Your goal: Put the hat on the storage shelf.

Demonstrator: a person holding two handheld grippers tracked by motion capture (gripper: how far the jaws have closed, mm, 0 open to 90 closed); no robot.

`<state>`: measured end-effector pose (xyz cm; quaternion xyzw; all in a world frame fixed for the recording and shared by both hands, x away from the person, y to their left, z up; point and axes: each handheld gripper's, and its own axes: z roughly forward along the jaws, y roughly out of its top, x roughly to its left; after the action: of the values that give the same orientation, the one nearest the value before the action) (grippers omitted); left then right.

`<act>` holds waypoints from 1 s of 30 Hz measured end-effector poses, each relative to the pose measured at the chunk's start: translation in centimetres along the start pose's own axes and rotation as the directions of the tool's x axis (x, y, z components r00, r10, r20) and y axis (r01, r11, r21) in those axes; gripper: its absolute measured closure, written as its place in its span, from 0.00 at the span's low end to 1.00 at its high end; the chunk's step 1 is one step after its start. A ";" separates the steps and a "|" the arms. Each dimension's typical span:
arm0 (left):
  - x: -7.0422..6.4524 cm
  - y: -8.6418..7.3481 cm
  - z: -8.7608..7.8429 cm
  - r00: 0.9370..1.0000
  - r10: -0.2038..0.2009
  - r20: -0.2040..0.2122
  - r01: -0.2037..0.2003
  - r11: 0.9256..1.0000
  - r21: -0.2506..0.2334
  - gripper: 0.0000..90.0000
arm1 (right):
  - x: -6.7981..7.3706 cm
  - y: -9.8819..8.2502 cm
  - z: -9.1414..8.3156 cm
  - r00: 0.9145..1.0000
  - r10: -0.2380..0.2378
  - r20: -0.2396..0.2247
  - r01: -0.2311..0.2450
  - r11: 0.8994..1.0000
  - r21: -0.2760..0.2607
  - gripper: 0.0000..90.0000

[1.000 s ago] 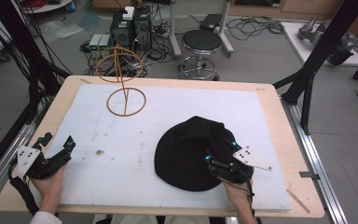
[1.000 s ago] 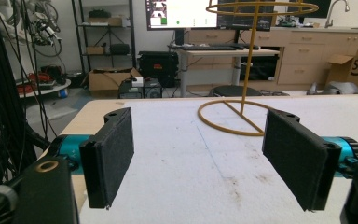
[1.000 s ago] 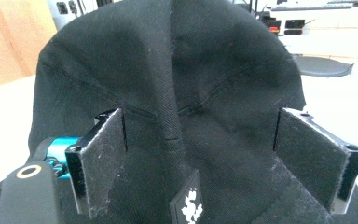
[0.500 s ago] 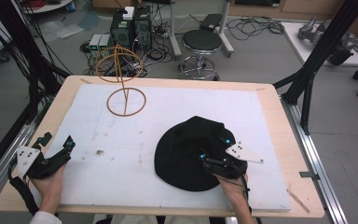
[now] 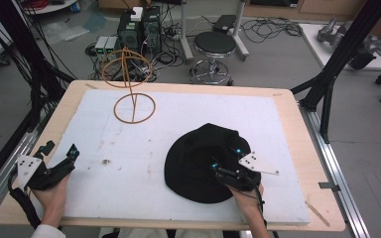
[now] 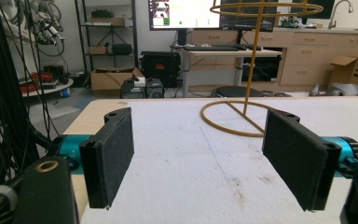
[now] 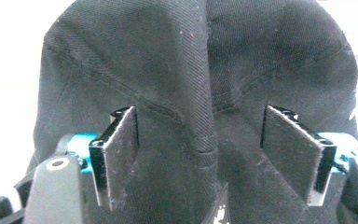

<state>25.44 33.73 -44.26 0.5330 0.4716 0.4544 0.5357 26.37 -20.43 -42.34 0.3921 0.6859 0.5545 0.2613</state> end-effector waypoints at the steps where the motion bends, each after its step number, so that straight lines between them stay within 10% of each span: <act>1: 0.0 0.0 0.0 1.000 0.000 0.001 0.000 1.000 0.000 0.28 | 0.0 0.0 0.0 1.000 -0.001 -0.002 0.001 1.000 0.001 0.35; 30: 0.1 -0.2 0.1 1.000 -0.017 0.003 0.017 1.000 0.010 0.28 | 0.3 -0.2 -0.1 1.000 -0.008 0.001 0.008 1.000 -0.003 0.90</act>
<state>25.58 33.85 -44.42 0.5322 0.4775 0.4466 0.5378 26.11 -20.26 -42.47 0.3895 0.6864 0.5542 0.2645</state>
